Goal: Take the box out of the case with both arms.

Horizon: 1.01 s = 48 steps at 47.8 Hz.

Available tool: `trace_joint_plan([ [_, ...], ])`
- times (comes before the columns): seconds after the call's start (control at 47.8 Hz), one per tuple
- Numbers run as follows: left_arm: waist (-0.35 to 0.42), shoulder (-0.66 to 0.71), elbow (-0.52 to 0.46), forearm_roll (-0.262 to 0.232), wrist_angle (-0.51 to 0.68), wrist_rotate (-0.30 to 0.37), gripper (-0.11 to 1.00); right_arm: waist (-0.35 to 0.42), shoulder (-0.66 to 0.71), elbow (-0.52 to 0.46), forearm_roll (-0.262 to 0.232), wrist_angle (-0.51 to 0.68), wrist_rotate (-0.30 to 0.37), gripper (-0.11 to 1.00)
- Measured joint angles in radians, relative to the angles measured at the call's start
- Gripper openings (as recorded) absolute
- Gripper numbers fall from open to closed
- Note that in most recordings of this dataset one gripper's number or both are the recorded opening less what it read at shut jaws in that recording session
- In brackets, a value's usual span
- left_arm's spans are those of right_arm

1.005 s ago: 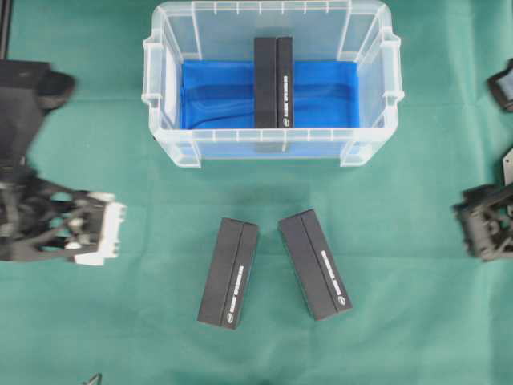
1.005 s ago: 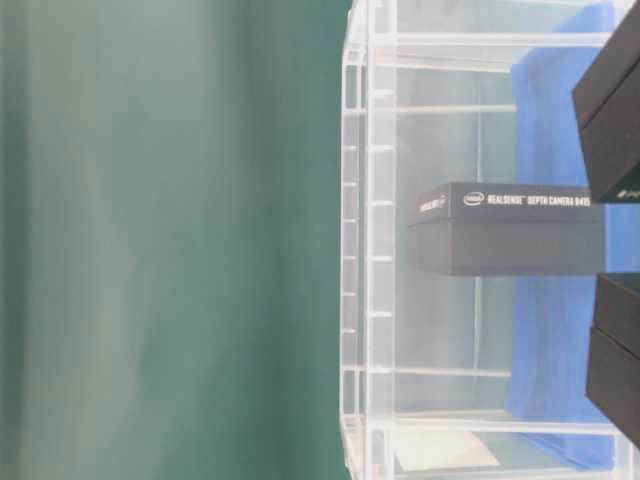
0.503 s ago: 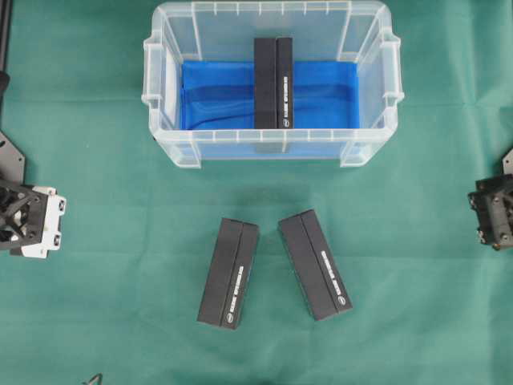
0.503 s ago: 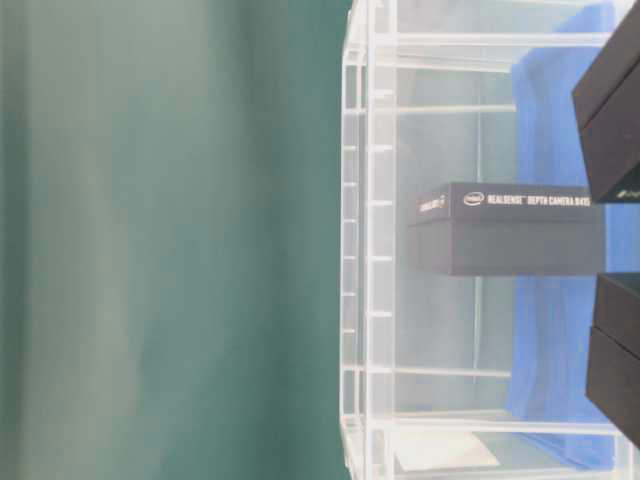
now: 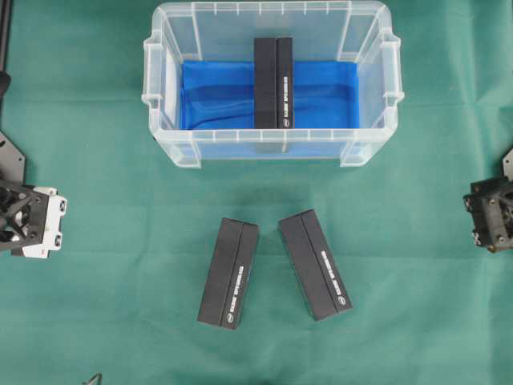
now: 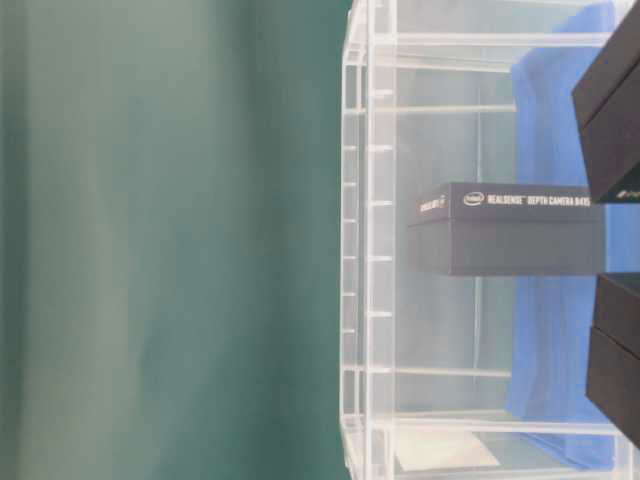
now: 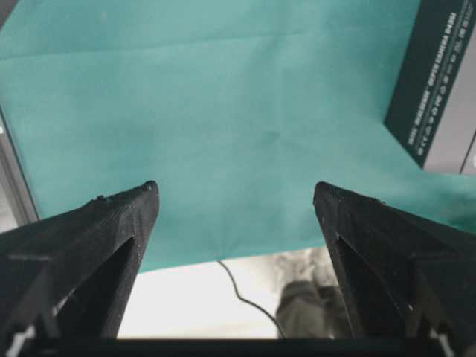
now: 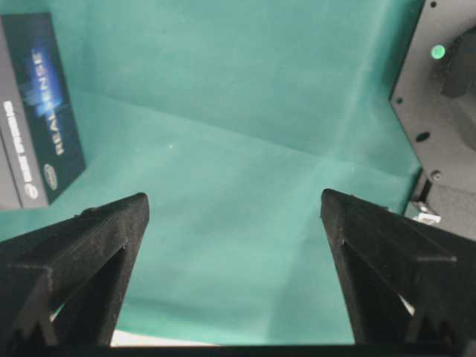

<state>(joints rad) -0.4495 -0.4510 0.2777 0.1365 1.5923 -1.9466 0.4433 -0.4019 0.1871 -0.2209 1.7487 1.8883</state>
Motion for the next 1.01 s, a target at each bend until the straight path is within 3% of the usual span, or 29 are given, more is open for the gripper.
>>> trace_joint_plan([
  [0.314, 0.000, 0.000, -0.002, -0.002, 0.002, 0.000, 0.80, -0.002, 0.002, 0.000, -0.005, 0.000, -0.003, 0.91],
  [0.482, 0.049, -0.014, 0.012, 0.000, 0.021, 0.028, 0.80, -0.037, -0.006, 0.009, -0.023, 0.000, -0.029, 0.91],
  [0.712, 0.201, -0.067, 0.046, -0.002, 0.031, 0.183, 0.80, -0.179, -0.066, 0.037, -0.069, 0.000, -0.153, 0.91],
  [1.005, 0.456, -0.109, 0.061, -0.002, 0.032, 0.439, 0.80, -0.449, -0.110, 0.049, -0.072, -0.005, -0.422, 0.91],
])
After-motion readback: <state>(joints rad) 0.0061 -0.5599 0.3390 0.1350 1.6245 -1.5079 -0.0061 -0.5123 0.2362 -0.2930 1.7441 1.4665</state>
